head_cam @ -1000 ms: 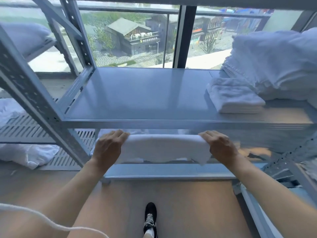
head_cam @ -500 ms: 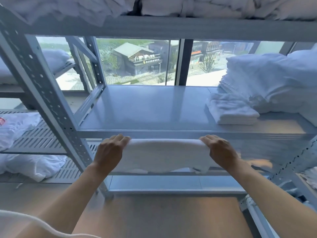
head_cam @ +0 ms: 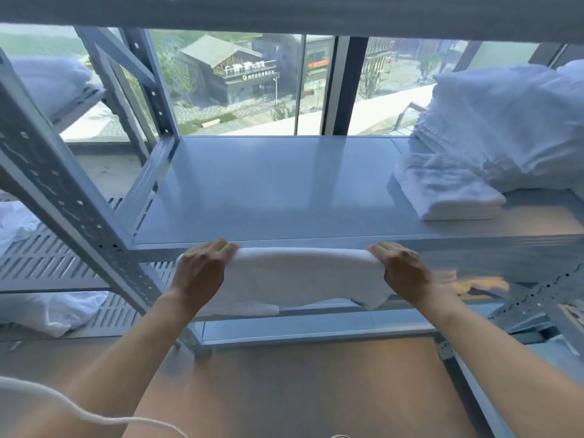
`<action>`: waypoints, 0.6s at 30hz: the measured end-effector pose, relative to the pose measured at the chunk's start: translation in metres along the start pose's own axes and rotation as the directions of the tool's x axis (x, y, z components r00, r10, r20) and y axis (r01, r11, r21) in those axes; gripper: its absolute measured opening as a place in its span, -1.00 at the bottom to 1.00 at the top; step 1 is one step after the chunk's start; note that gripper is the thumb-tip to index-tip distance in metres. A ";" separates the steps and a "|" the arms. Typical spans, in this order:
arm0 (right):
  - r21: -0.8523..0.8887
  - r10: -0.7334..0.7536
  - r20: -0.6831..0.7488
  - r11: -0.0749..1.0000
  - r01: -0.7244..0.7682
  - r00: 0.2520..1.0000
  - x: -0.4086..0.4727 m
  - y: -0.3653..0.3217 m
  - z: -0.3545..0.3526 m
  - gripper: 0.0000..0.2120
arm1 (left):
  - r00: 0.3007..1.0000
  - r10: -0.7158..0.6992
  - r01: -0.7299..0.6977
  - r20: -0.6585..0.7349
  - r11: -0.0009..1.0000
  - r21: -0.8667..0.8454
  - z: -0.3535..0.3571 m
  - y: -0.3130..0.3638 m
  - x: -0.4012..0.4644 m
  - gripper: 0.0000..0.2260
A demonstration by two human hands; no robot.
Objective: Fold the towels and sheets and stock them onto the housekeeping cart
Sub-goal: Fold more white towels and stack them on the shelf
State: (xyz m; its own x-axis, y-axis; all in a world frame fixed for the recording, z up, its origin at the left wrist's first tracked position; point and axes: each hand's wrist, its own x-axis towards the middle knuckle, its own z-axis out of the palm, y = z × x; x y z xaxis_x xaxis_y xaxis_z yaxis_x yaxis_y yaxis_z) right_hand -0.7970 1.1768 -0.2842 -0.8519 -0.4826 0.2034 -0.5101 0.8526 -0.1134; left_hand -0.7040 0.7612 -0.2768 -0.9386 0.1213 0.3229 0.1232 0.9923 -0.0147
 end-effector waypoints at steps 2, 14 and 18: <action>0.005 0.009 0.017 1.000 -0.009 1.000 0.008 0.006 0.003 -0.56 | 1.000 0.009 -0.009 0.020 1.000 -0.014 0.009 -0.002 0.011 -0.63; -0.045 0.054 0.106 0.998 -0.049 0.993 0.124 0.086 0.030 -0.60 | 0.999 -0.021 0.023 0.039 0.998 -0.051 0.074 -0.007 0.125 -0.67; -0.062 0.066 0.127 0.996 -0.059 0.990 0.174 0.118 0.041 -0.61 | 0.995 -0.101 0.100 -0.022 0.993 -0.064 0.090 -0.026 0.167 -0.80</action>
State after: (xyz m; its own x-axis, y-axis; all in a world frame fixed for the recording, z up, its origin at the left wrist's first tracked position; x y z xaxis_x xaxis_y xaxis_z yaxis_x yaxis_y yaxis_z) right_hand -1.0107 1.1853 -0.3017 -0.8921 -0.4464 0.0707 -0.4507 0.8903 -0.0651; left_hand -0.8931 0.7584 -0.3072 -0.9390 0.0196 0.3434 0.0493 0.9957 0.0781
